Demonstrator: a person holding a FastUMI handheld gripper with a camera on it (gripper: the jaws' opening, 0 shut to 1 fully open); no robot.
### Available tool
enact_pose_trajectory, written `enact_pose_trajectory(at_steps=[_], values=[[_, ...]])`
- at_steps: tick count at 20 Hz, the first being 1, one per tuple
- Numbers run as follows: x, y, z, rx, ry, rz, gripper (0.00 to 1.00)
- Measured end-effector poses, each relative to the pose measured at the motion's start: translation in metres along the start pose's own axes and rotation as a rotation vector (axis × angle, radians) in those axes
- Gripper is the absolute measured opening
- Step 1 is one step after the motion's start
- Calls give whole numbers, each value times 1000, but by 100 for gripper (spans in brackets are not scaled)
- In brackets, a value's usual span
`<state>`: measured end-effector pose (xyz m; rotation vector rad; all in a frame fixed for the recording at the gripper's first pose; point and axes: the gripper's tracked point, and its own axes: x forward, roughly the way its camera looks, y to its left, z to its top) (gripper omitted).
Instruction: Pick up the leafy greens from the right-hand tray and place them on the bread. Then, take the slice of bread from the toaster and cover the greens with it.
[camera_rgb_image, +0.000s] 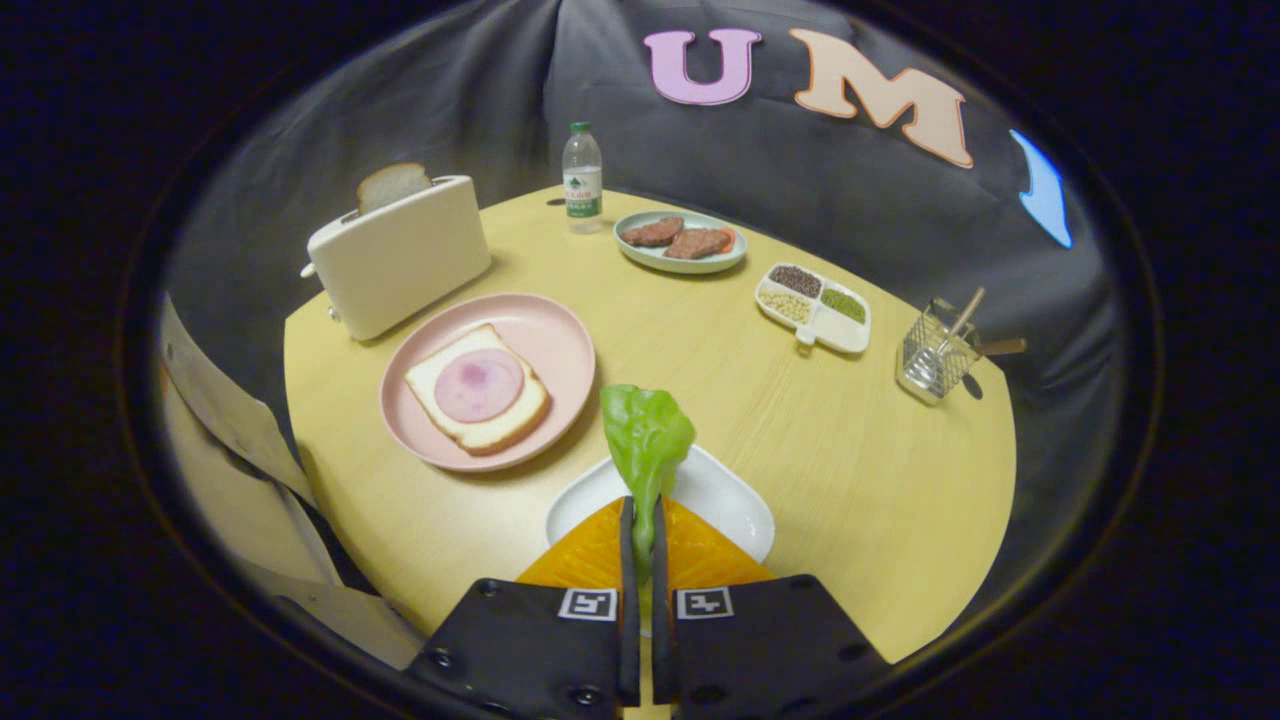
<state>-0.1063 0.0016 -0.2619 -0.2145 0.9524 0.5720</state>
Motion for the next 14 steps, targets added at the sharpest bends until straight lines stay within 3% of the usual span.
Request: enact_pose_trajectory(at_steps=[14], values=[[14,88,66,-48,-76,81,8]])
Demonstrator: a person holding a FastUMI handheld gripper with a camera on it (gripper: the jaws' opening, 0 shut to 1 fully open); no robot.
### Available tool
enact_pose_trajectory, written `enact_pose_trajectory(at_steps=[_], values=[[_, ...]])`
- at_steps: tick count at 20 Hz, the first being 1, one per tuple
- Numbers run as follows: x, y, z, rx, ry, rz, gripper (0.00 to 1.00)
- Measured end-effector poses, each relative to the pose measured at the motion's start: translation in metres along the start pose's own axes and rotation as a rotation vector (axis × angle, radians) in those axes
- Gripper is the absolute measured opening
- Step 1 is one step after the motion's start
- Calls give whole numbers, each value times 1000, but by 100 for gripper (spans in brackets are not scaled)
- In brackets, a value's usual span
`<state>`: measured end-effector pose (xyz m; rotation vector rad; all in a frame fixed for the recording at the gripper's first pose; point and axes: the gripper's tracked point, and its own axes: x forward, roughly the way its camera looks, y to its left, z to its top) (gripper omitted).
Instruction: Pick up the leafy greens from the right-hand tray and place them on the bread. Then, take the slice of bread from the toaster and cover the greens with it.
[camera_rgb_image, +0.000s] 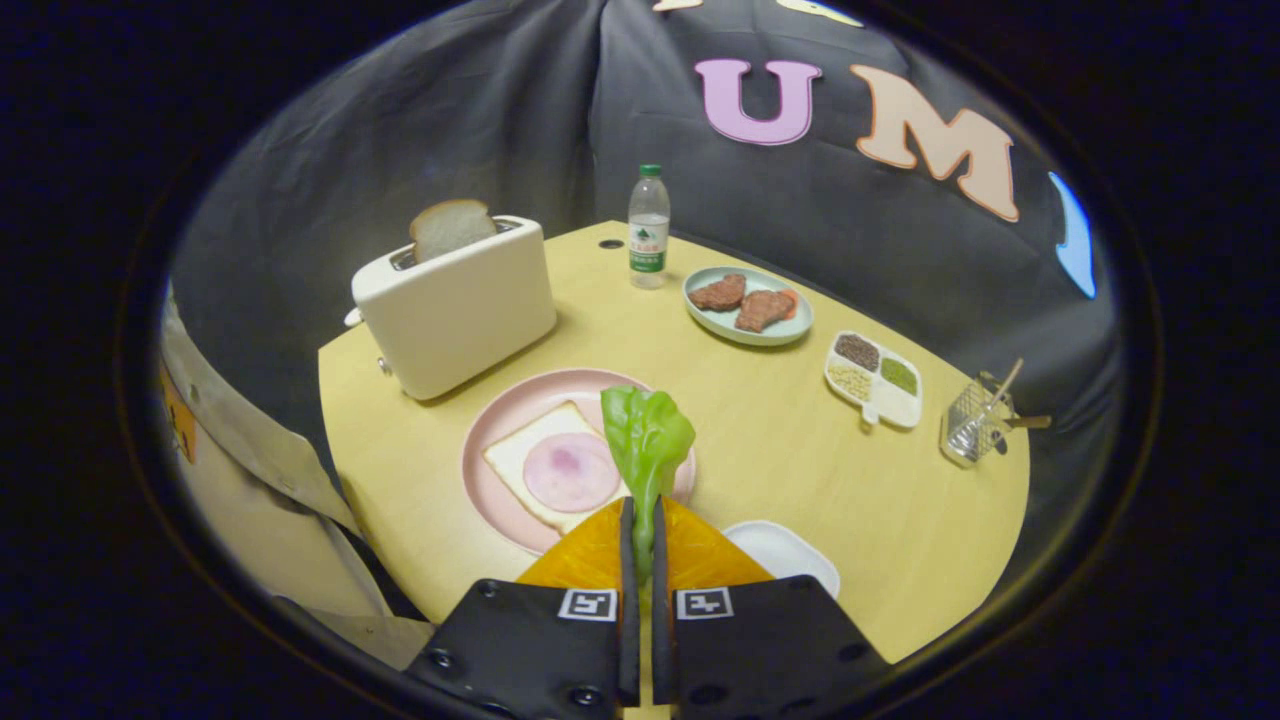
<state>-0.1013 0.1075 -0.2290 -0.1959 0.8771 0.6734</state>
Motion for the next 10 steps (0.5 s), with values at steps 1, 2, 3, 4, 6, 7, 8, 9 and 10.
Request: enact_pose_trajectory(at_steps=[1,2,3,4,6,7,8,9,10], values=[[4,8,4,-1,-3,15,8],[9,16,9,-2,-7,29,8],[14,25,15,-4,-12,46,8],[18,33,19,-6,-15,62,8],[28,53,27,-6,-16,98,8],[33,61,31,-9,-17,115,8],[37,68,33,-9,-14,131,8],[42,76,35,-8,-10,150,8],[47,83,38,-4,-5,169,8]])
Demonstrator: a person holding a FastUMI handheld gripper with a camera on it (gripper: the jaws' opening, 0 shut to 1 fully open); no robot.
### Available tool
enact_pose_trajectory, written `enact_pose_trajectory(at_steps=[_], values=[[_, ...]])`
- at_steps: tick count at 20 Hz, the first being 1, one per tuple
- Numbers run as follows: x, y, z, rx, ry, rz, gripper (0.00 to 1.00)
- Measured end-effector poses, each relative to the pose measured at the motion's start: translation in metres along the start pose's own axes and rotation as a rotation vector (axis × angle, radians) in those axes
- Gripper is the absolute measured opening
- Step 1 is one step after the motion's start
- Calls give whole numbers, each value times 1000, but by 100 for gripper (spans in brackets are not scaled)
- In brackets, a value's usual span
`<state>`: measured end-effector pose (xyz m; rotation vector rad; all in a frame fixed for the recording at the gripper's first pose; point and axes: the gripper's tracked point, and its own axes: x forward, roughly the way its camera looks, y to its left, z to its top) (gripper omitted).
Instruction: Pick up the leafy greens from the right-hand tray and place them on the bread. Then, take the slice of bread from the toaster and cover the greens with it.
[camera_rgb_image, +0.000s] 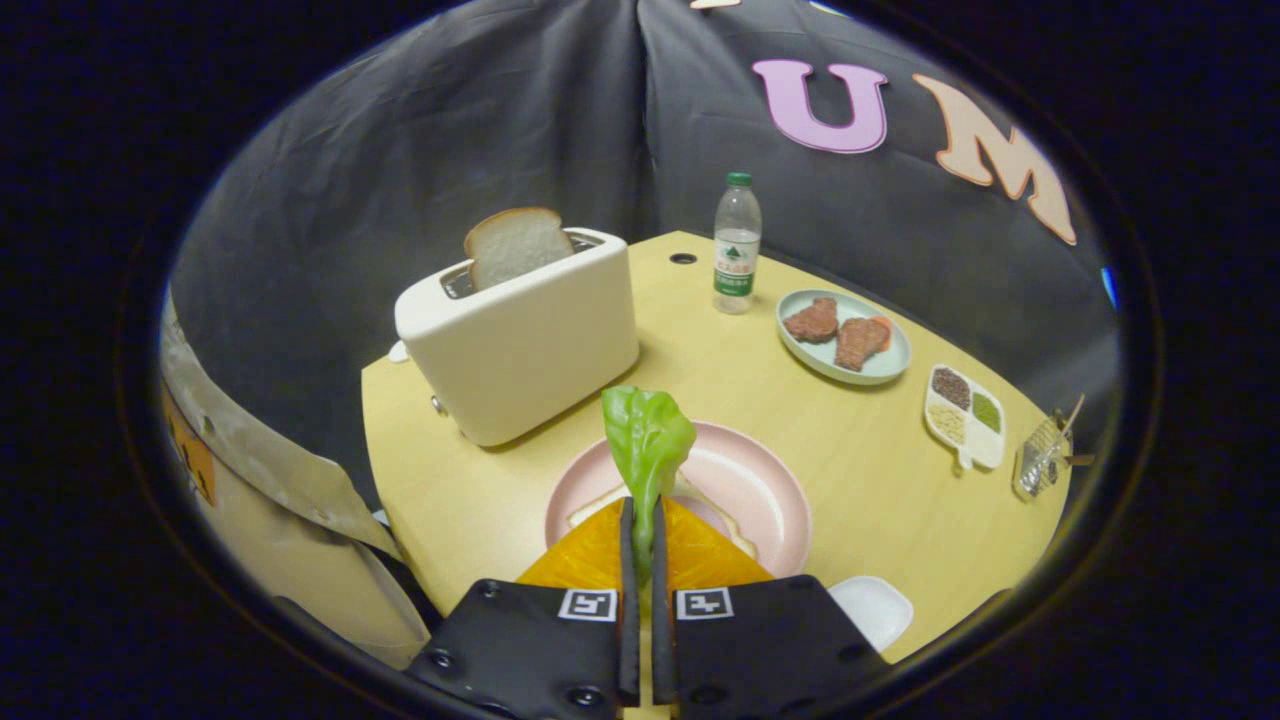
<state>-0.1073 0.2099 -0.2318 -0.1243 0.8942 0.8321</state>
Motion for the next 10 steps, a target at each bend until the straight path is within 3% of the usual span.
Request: enact_pose_trajectory(at_steps=[5,10], values=[[24,15,1,31,25,68,8],[38,-15,-22,22,99,-10,8]])
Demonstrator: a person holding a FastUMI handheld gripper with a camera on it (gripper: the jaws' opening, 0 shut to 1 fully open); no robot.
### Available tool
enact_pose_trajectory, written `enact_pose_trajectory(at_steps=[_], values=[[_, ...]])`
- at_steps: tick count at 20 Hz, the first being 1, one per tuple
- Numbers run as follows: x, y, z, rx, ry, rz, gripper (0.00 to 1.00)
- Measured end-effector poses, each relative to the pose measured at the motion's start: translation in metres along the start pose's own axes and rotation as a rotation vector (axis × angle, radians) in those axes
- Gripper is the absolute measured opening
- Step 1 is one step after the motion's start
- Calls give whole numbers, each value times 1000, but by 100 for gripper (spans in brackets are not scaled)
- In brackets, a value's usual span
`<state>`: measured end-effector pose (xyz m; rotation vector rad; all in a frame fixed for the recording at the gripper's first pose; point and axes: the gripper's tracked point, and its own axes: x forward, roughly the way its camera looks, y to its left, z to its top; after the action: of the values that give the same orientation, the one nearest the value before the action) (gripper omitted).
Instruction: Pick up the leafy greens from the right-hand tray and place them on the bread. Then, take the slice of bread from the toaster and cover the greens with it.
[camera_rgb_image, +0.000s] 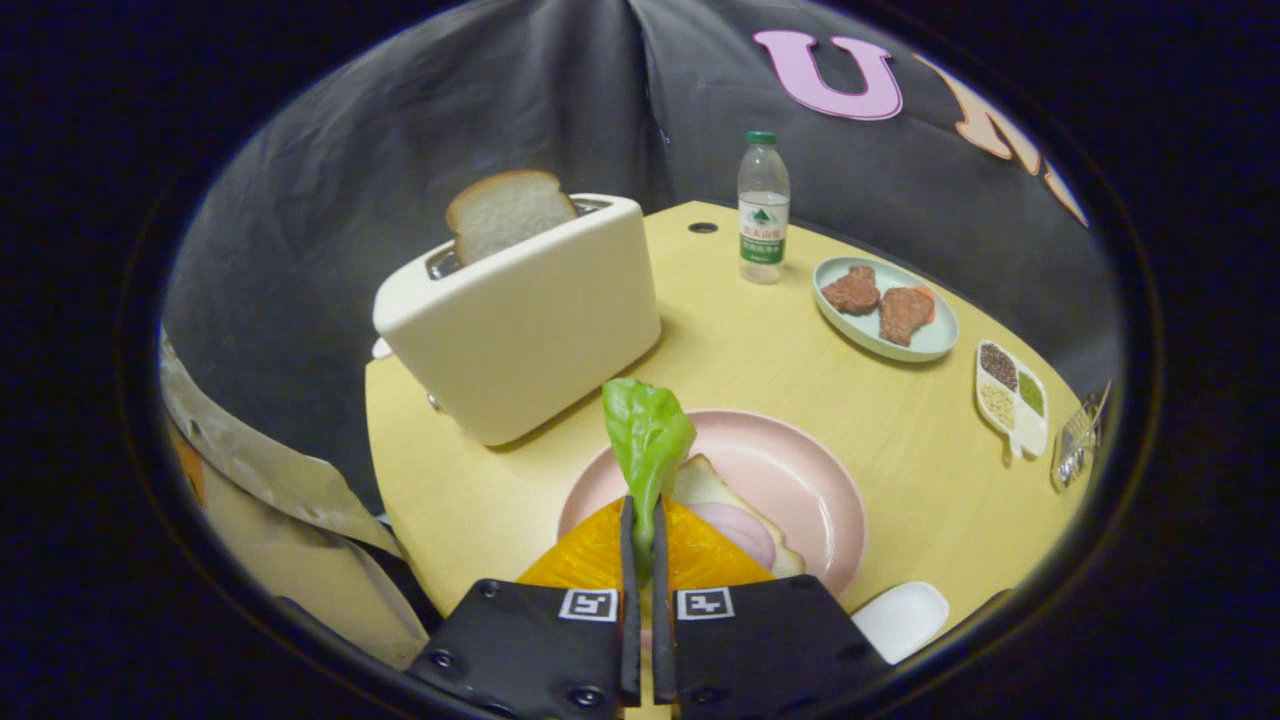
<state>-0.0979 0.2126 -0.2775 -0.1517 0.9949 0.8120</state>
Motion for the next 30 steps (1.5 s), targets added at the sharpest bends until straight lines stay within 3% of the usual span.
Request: enact_pose_trajectory(at_steps=[1,5,13,21,25,30], values=[[2,-10,-5,-3,18,-24,8],[7,-31,-28,-57,98,-77,23],[15,-23,-42,-88,150,-40,54],[-16,-25,-55,-129,203,-52,100],[-33,-20,-21,-128,140,-72,100],[-55,0,58,-106,14,-88,99]])
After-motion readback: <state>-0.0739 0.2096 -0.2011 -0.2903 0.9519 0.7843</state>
